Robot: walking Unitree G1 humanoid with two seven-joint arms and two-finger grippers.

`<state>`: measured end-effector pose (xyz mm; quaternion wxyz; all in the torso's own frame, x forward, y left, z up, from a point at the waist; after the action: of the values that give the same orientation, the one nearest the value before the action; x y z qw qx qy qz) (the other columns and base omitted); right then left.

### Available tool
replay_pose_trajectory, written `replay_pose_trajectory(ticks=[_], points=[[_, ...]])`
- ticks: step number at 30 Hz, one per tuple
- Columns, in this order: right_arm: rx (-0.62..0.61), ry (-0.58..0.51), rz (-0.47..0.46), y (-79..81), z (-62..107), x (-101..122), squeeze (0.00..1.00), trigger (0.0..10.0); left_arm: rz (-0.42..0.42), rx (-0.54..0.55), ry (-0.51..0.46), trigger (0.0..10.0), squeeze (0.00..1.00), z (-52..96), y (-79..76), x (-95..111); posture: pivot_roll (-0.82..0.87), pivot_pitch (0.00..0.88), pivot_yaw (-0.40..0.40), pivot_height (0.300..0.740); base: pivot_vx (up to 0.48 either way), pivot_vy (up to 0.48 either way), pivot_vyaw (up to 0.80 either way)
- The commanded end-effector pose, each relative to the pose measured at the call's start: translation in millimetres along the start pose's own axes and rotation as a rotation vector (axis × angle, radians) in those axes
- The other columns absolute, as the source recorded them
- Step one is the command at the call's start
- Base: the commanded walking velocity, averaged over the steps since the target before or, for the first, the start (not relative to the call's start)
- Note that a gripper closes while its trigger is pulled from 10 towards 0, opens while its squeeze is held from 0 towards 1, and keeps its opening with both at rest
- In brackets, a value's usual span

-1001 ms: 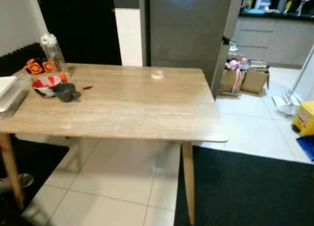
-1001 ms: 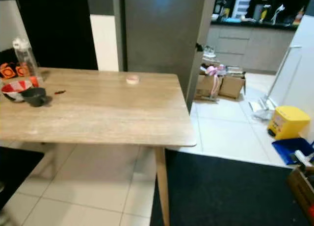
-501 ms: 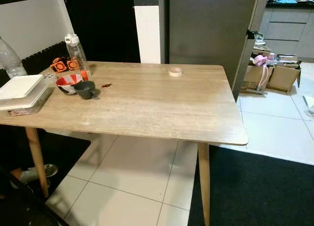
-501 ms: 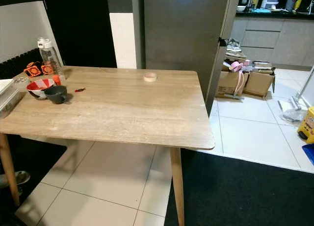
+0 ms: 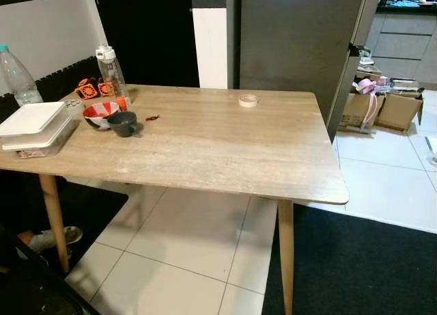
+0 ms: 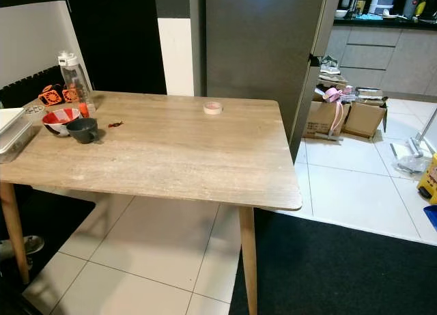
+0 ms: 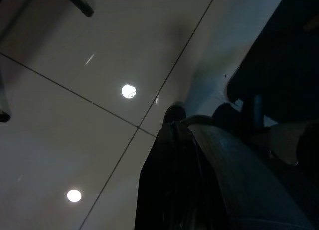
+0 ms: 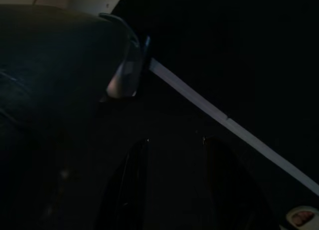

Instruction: Restocking fridge

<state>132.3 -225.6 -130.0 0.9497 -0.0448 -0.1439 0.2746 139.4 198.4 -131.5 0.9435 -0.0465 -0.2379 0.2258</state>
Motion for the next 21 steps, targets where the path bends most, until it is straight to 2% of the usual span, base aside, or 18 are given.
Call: replay_pose_trajectory(ticks=[1, 17, 21], points=[[-0.021, -0.008, 0.017, -4.2, 0.2, 3.3, 0.00, 10.0, 0.009, 0.015, -0.012, 10.0, 0.00, 1.2, 7.0, 2.7, -0.06, 0.000, -0.001, 0.740, 0.000, 0.000, 0.00], [-0.055, 0.018, 0.050, -8.7, 0.7, 1.0, 0.00, 10.0, 0.022, 0.005, -0.027, 10.0, 0.00, -0.4, 0.9, 7.3, -0.07, 0.000, -0.005, 0.740, 0.000, 0.000, 0.00], [-0.055, 0.016, 0.062, -8.1, 0.5, 2.0, 0.00, 10.0, -0.003, -0.002, -0.025, 10.0, 0.00, -0.8, 0.1, 9.9, -0.07, 0.000, -0.001, 0.740, 0.000, 0.000, 0.00]])
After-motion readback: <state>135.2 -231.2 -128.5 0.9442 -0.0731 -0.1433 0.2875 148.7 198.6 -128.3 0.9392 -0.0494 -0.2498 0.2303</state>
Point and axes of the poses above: a point about 5 cm out from each wrist's last joint towards the gripper, its own z axis pointing back from the gripper into the wrist, its own x axis along the axis of the wrist's last joint, y = z × x, the point moved 3 cm from there along -z, pointing out of the wrist towards the gripper, and after that the axes turned 11 degrees about z, right-handed, at the moved point
